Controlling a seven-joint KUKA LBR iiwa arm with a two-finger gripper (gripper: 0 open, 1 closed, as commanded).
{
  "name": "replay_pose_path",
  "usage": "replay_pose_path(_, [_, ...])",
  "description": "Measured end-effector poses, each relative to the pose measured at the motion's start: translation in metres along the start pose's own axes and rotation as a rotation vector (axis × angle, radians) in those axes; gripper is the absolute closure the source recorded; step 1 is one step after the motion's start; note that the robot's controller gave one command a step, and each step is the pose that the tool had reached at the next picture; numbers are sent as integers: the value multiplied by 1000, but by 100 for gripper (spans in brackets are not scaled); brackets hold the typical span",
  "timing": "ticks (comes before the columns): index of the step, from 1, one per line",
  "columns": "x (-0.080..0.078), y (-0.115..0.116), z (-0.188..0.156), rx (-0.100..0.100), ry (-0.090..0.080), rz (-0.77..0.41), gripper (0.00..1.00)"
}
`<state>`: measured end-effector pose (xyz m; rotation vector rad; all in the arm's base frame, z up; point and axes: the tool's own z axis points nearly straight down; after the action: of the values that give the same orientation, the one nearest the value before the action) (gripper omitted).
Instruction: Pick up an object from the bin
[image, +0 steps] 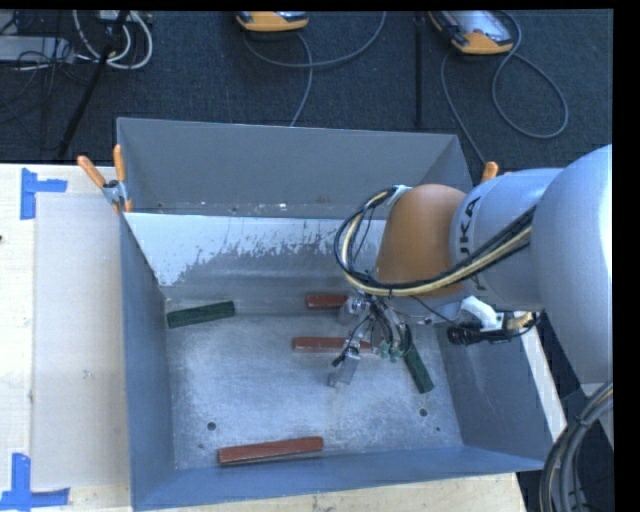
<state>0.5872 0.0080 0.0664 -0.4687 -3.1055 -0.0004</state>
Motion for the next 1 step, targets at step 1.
replay_pose_path(1, [0, 0, 0, 0, 0, 0, 0])
